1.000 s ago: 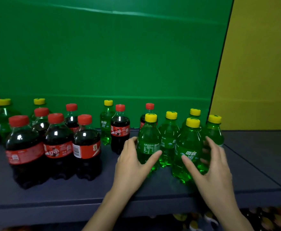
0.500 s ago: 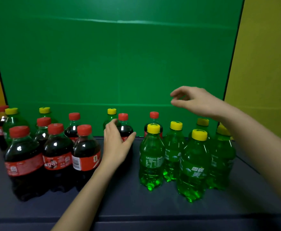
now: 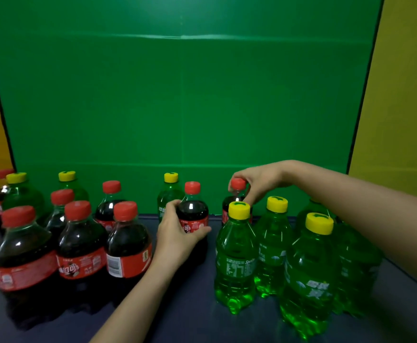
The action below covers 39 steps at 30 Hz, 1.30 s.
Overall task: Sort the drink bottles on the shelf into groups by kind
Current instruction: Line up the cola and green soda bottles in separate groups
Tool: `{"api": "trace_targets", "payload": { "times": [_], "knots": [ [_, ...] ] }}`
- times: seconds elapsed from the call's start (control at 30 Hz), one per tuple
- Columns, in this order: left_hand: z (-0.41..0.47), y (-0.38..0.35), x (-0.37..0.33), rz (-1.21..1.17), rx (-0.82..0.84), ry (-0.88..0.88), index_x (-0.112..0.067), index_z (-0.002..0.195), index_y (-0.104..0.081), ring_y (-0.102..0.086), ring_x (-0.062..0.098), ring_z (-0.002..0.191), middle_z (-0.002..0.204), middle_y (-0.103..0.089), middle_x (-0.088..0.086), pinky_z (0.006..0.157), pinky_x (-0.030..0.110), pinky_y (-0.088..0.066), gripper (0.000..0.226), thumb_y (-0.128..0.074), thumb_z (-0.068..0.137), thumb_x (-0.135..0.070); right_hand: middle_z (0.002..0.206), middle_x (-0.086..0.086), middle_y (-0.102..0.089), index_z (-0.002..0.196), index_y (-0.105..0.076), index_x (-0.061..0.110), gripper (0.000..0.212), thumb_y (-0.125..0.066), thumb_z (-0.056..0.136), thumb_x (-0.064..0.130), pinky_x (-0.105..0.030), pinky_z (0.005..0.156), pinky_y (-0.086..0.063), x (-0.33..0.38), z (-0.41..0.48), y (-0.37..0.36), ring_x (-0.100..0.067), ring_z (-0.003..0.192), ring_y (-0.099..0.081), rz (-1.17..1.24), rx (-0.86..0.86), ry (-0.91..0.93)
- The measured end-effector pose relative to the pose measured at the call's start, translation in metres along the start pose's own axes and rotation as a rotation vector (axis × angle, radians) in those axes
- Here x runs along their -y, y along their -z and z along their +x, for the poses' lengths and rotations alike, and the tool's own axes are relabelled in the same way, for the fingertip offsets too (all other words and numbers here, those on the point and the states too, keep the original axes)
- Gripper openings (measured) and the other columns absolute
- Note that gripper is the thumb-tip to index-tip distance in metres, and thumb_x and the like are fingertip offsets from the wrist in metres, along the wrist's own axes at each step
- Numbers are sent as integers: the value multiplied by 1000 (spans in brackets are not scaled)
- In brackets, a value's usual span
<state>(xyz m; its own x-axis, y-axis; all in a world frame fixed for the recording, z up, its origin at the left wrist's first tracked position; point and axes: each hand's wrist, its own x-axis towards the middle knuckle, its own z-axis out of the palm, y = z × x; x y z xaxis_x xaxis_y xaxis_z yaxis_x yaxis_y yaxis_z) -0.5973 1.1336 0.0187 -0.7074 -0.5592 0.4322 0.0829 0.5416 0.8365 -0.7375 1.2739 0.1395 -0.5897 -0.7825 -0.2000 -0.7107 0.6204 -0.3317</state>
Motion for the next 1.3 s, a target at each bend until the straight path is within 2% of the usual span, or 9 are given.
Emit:
{"api": "trace_targets", "payload": {
  "times": [0.17, 0.37, 0.53, 0.67, 0.8, 1.03, 1.1, 1.2, 1.3],
  "knots": [
    [-1, 0, -1, -32, 8, 71, -12, 120, -45, -56, 23, 103, 112, -58, 5, 91, 33, -45, 69, -84, 64, -16, 104, 4, -50, 121, -43, 15, 67, -80, 66, 10, -24, 69, -47, -2, 3, -8, -7, 76, -50, 62, -55, 37],
    [-4, 2, -6, -66, -43, 45, -11, 111, -52, -59, 22, 94, 99, -60, 2, 87, 34, -48, 61, -85, 61, -15, 105, -7, -68, 106, -63, 9, 48, -83, 63, 18, -35, 87, -52, 6, 0, -9, -23, 97, -63, -67, -185, 63],
    [-3, 7, -19, -41, -119, -37, -17, 103, -55, -63, 23, 95, 99, -66, 2, 87, 39, -50, 60, -88, 55, -27, 98, -8, -71, 97, -67, 12, 46, -85, 57, 26, -36, 81, -52, 11, -14, -2, -24, 94, -65, -3, -340, 74],
    [1, 21, -48, -52, -169, -102, -16, 104, -59, -64, 20, 93, 100, -68, 2, 87, 38, -51, 65, -88, 50, -37, 94, -8, -71, 94, -67, 12, 46, -87, 55, 23, -26, 62, -51, 21, -35, 7, -15, 76, -63, 209, -481, 148],
    [3, 42, -77, -83, -181, -138, -16, 105, -61, -65, 17, 92, 100, -68, 1, 88, 38, -52, 72, -87, 44, -44, 94, -2, -72, 94, -68, 17, 46, -86, 52, 24, -25, 66, -51, 39, -54, 22, -14, 83, -65, 351, -600, 224],
    [-5, 93, -113, -158, -220, -170, -15, 99, -66, -67, 13, 88, 93, -70, -1, 76, 25, -52, 54, -88, 52, -32, 87, 4, -69, 86, -65, 23, 41, -83, 50, 29, -26, 74, -51, 81, -88, 34, -11, 83, -65, 436, -751, 363],
    [-14, 112, -120, -173, -211, -166, -14, 101, -65, -67, 12, 87, 93, -70, -2, 70, 21, -49, 53, -87, 55, -31, 86, 6, -68, 85, -64, 23, 40, -81, 50, 32, -28, 77, -52, 94, -94, 32, -12, 86, -65, 434, -761, 391],
    [-33, 142, -124, -186, -217, -183, -13, 104, -65, -67, 11, 89, 97, -70, 0, 76, 22, -49, 57, -85, 54, -32, 85, 6, -68, 83, -63, 22, 46, -78, 43, 38, -33, 82, -54, 114, -103, 22, -13, 85, -66, 429, -742, 432],
    [-55, 171, -123, -157, -236, -173, -19, 97, -64, -65, 6, 86, 95, -68, -4, 73, 19, -46, 57, -80, 46, -38, 84, 5, -68, 84, -65, 21, 48, -77, 42, 39, -35, 82, -55, 134, -110, 8, -11, 83, -66, 438, -703, 468]
  ]
}}
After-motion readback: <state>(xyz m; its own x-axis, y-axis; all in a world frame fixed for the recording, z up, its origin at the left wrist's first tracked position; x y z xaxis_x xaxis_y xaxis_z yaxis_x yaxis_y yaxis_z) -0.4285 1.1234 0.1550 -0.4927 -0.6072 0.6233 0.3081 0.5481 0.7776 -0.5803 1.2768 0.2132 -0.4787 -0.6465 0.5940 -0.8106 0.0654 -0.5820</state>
